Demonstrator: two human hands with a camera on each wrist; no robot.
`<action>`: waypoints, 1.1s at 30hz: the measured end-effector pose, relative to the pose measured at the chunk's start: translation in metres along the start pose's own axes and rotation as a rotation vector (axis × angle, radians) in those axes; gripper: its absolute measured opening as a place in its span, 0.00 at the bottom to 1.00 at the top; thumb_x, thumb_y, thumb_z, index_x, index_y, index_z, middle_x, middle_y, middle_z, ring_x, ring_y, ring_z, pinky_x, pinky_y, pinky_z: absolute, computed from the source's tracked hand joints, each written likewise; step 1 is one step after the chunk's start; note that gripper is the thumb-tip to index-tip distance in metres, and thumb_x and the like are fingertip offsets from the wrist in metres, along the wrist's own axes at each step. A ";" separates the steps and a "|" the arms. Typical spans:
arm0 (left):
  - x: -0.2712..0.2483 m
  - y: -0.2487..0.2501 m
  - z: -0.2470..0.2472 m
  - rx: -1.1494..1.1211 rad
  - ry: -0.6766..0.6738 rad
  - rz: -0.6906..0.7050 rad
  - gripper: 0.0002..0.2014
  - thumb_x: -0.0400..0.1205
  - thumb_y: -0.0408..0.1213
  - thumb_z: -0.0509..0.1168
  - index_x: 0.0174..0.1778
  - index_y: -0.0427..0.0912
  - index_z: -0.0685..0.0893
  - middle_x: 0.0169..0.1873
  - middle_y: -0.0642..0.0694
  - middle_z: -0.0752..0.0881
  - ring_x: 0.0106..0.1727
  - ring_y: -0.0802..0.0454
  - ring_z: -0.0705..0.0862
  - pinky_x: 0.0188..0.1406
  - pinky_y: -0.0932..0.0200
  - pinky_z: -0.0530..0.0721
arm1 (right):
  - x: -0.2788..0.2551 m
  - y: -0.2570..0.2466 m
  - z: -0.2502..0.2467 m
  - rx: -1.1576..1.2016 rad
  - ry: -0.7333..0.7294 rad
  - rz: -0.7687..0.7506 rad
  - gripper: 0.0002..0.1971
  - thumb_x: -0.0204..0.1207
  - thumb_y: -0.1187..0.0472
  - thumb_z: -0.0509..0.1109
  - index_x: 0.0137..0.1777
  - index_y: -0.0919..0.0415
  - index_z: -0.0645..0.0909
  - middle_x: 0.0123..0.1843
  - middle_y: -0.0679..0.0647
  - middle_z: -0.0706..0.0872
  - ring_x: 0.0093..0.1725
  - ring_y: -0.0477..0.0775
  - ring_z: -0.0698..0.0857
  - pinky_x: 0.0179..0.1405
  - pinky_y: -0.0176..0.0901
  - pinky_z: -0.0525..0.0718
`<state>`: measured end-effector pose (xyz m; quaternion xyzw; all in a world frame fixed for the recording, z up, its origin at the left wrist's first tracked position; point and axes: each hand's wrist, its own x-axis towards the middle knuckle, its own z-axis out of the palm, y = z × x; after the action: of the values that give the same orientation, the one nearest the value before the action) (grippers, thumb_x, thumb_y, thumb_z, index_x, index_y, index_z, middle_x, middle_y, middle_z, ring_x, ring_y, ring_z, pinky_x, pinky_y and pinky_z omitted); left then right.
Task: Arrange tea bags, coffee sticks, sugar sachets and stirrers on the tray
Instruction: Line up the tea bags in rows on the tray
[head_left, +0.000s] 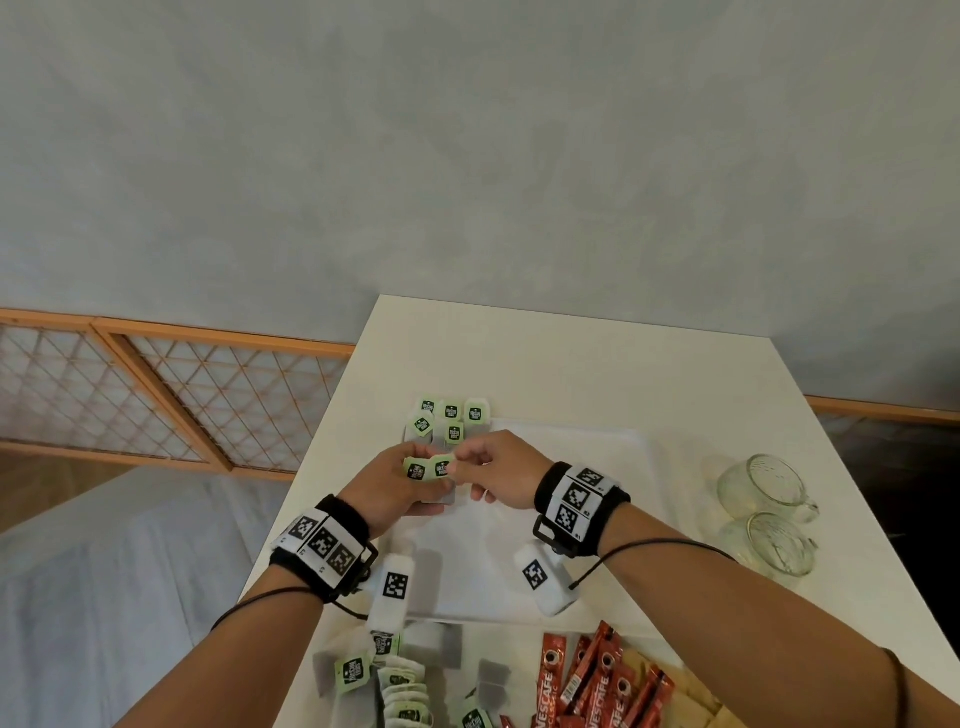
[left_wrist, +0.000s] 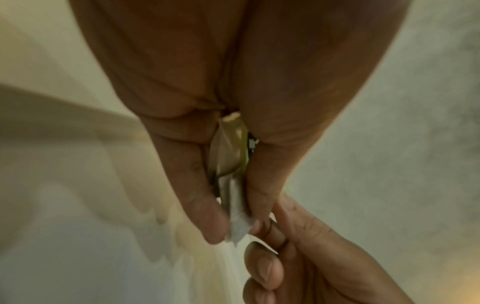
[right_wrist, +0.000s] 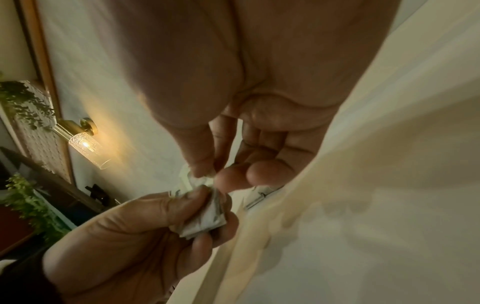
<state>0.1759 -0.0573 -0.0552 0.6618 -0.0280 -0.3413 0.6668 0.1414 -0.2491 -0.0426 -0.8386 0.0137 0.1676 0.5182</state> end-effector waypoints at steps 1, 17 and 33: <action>0.001 -0.001 0.000 0.031 0.005 0.002 0.17 0.78 0.25 0.76 0.59 0.37 0.80 0.43 0.40 0.91 0.44 0.47 0.91 0.43 0.54 0.91 | 0.000 0.002 -0.001 -0.013 0.030 -0.003 0.06 0.85 0.54 0.71 0.47 0.53 0.84 0.39 0.49 0.86 0.31 0.43 0.84 0.36 0.42 0.83; 0.031 0.001 0.007 0.198 0.123 -0.029 0.09 0.83 0.26 0.69 0.58 0.33 0.82 0.34 0.41 0.83 0.30 0.49 0.84 0.26 0.61 0.76 | 0.022 0.020 -0.031 -0.078 0.258 0.182 0.15 0.82 0.57 0.71 0.32 0.55 0.78 0.33 0.55 0.85 0.34 0.55 0.84 0.34 0.43 0.79; 0.046 0.010 0.010 0.244 0.137 -0.077 0.11 0.83 0.27 0.69 0.60 0.27 0.82 0.36 0.34 0.80 0.33 0.44 0.84 0.31 0.56 0.75 | 0.059 0.020 -0.023 -0.295 0.353 0.276 0.11 0.78 0.57 0.78 0.35 0.55 0.81 0.39 0.54 0.87 0.41 0.57 0.85 0.42 0.44 0.84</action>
<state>0.2106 -0.0900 -0.0642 0.7603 0.0018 -0.3149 0.5681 0.1994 -0.2696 -0.0677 -0.9115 0.1935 0.0883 0.3521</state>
